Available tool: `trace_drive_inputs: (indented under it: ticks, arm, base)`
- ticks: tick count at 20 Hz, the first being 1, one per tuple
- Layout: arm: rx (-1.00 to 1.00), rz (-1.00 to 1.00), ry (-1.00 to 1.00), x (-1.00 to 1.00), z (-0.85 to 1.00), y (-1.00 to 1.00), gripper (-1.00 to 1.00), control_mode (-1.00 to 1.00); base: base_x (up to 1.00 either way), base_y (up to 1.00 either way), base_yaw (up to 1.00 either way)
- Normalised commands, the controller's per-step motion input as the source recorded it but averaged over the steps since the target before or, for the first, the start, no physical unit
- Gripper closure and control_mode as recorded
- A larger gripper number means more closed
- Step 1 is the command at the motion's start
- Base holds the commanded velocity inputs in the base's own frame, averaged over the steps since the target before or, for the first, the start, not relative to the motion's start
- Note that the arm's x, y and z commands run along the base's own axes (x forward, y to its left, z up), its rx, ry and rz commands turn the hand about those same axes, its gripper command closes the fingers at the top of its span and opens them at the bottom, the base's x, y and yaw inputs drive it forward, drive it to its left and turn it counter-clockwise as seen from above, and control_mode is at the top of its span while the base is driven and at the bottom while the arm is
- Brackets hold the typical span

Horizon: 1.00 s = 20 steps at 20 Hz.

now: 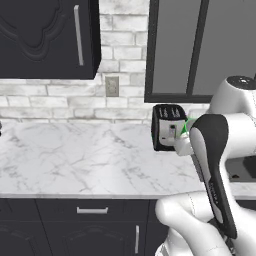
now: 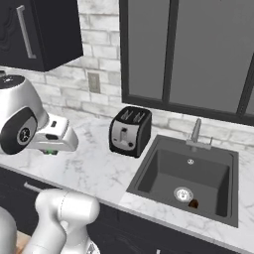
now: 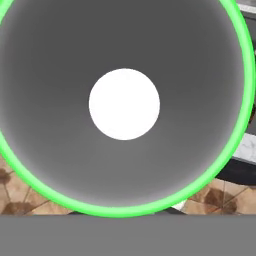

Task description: Clear the mugs and bowl far away from the sink.

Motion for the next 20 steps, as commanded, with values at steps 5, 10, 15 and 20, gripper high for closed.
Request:
trace_drive_inputs:
  ticks: [5, 10, 15, 20]
  arm:
    - [0.0, 0.0, 0.0, 0.0, 0.0, 0.0, 1.0, 1.0]
    - [0.0, 0.0, 0.0, 0.0, 0.0, 0.0, 1.0, 1.0]
    - [0.0, 0.0, 0.0, 0.0, 0.0, 0.0, 1.0, 1.0]
    - [0.0, 0.0, 0.0, 0.0, 0.0, 0.0, 1.0, 1.0]
  base:
    - [-0.47, 0.59, 0.08]
    - [0.0, 0.66, 0.67]
    - [0.0, 0.38, 0.99]
    - [0.0, 0.05, 1.0]
